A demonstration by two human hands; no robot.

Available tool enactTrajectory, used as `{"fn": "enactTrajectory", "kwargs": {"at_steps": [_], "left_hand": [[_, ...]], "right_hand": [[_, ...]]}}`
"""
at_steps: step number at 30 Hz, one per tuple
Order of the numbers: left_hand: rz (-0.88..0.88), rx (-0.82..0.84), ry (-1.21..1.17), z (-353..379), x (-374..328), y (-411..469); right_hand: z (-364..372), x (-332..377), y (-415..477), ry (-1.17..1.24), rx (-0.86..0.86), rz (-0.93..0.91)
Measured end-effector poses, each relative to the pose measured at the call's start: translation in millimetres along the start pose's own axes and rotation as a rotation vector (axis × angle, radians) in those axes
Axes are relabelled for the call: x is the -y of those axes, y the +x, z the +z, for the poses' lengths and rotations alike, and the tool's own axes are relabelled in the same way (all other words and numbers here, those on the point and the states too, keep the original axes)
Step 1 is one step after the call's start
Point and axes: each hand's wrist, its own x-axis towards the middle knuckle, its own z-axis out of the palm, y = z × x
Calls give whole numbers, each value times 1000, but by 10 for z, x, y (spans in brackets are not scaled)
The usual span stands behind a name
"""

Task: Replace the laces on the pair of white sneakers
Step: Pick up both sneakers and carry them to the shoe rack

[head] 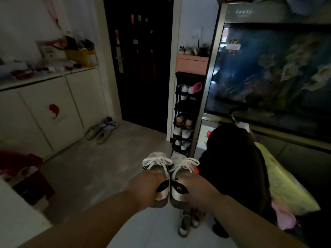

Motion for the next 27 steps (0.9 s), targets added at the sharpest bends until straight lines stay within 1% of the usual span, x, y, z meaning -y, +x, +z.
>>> {"fn": "enactTrajectory", "kwargs": {"at_steps": [3, 7, 11, 16, 18, 22, 25, 27], "left_hand": [[33, -9, -20, 26, 428, 538], [105, 7, 27, -23, 1037, 1289], [204, -34, -34, -197, 1734, 2171], [330, -18, -83, -404, 2351, 3099], [336, -14, -86, -383, 2540, 3479], [382, 2, -76, -295, 2725, 4216], [432, -13, -111, -222, 2759, 4835], [448, 6, -148, -114, 2800, 5362]], "right_hand": [[-50, -245, 565, -11, 7, 16], [-148, -489, 1355, -10, 30, 81], [-333, -707, 2268, 29, -8, 164], [-545, -1007, 3078, 44, -41, 244], [-578, -1215, 3332, 60, -82, 275], [-552, -1712, 3825, 58, -102, 335], [-518, -2128, 4271, 128, -119, 314], [-491, -2506, 4628, 150, -126, 315]]}}
